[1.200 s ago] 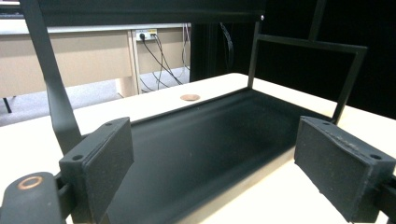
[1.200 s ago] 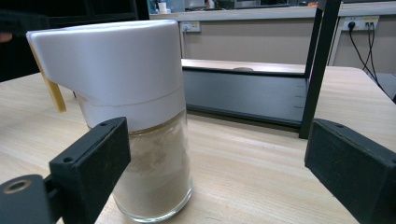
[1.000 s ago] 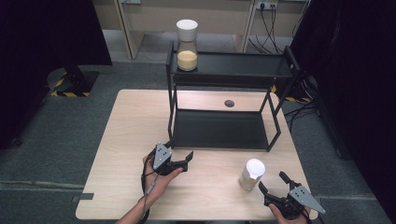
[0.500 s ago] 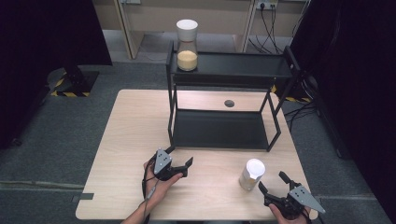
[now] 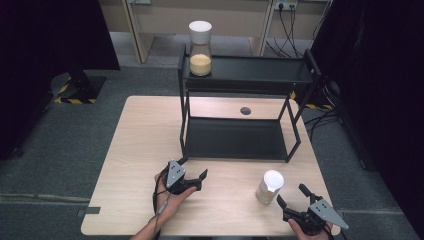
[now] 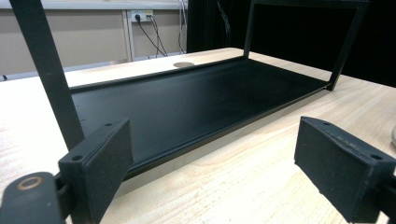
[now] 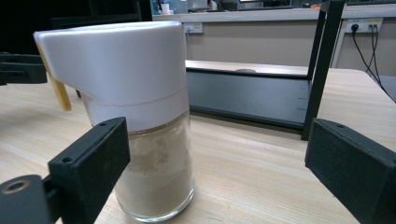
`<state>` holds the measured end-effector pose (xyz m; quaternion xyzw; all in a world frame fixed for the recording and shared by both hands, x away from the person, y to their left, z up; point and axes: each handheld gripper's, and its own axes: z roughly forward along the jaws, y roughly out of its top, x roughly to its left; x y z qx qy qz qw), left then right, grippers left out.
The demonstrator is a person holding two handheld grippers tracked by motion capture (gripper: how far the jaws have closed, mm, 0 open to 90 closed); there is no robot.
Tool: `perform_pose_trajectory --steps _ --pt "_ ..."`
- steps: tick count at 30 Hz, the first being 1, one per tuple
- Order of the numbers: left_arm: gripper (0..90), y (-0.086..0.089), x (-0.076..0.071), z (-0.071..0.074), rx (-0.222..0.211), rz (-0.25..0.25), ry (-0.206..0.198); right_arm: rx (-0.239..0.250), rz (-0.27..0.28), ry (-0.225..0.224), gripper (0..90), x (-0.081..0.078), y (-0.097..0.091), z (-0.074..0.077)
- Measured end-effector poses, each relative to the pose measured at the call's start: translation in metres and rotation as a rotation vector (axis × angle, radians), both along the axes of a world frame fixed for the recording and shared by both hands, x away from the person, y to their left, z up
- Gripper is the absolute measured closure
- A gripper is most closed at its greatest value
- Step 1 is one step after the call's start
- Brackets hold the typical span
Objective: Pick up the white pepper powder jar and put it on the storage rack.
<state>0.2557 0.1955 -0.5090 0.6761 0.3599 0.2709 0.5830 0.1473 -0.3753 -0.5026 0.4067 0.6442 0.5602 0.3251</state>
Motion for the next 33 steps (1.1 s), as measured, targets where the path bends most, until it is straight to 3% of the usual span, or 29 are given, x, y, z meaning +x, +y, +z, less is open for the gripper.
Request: perform_pose_trajectory --steps 6,15,22,33 --pt "11.1 0.0 0.001 0.001 -0.001 -0.003 0.005 0.0 0.034 -0.008 5.5 -0.004 -0.003 0.003" --pt "11.1 0.0 0.0 0.0 -0.006 0.001 0.004 -0.023 0.141 -0.003 5.4 -0.001 0.002 0.009" --pt "11.1 0.001 0.001 0.0 -0.007 -0.004 0.004 -0.071 0.14 0.017 6.3 0.014 0.021 0.014" --pt "11.1 0.001 0.001 0.0 0.0 -0.008 0.001 -0.117 0.115 0.022 20.5 0.03 0.036 0.016"
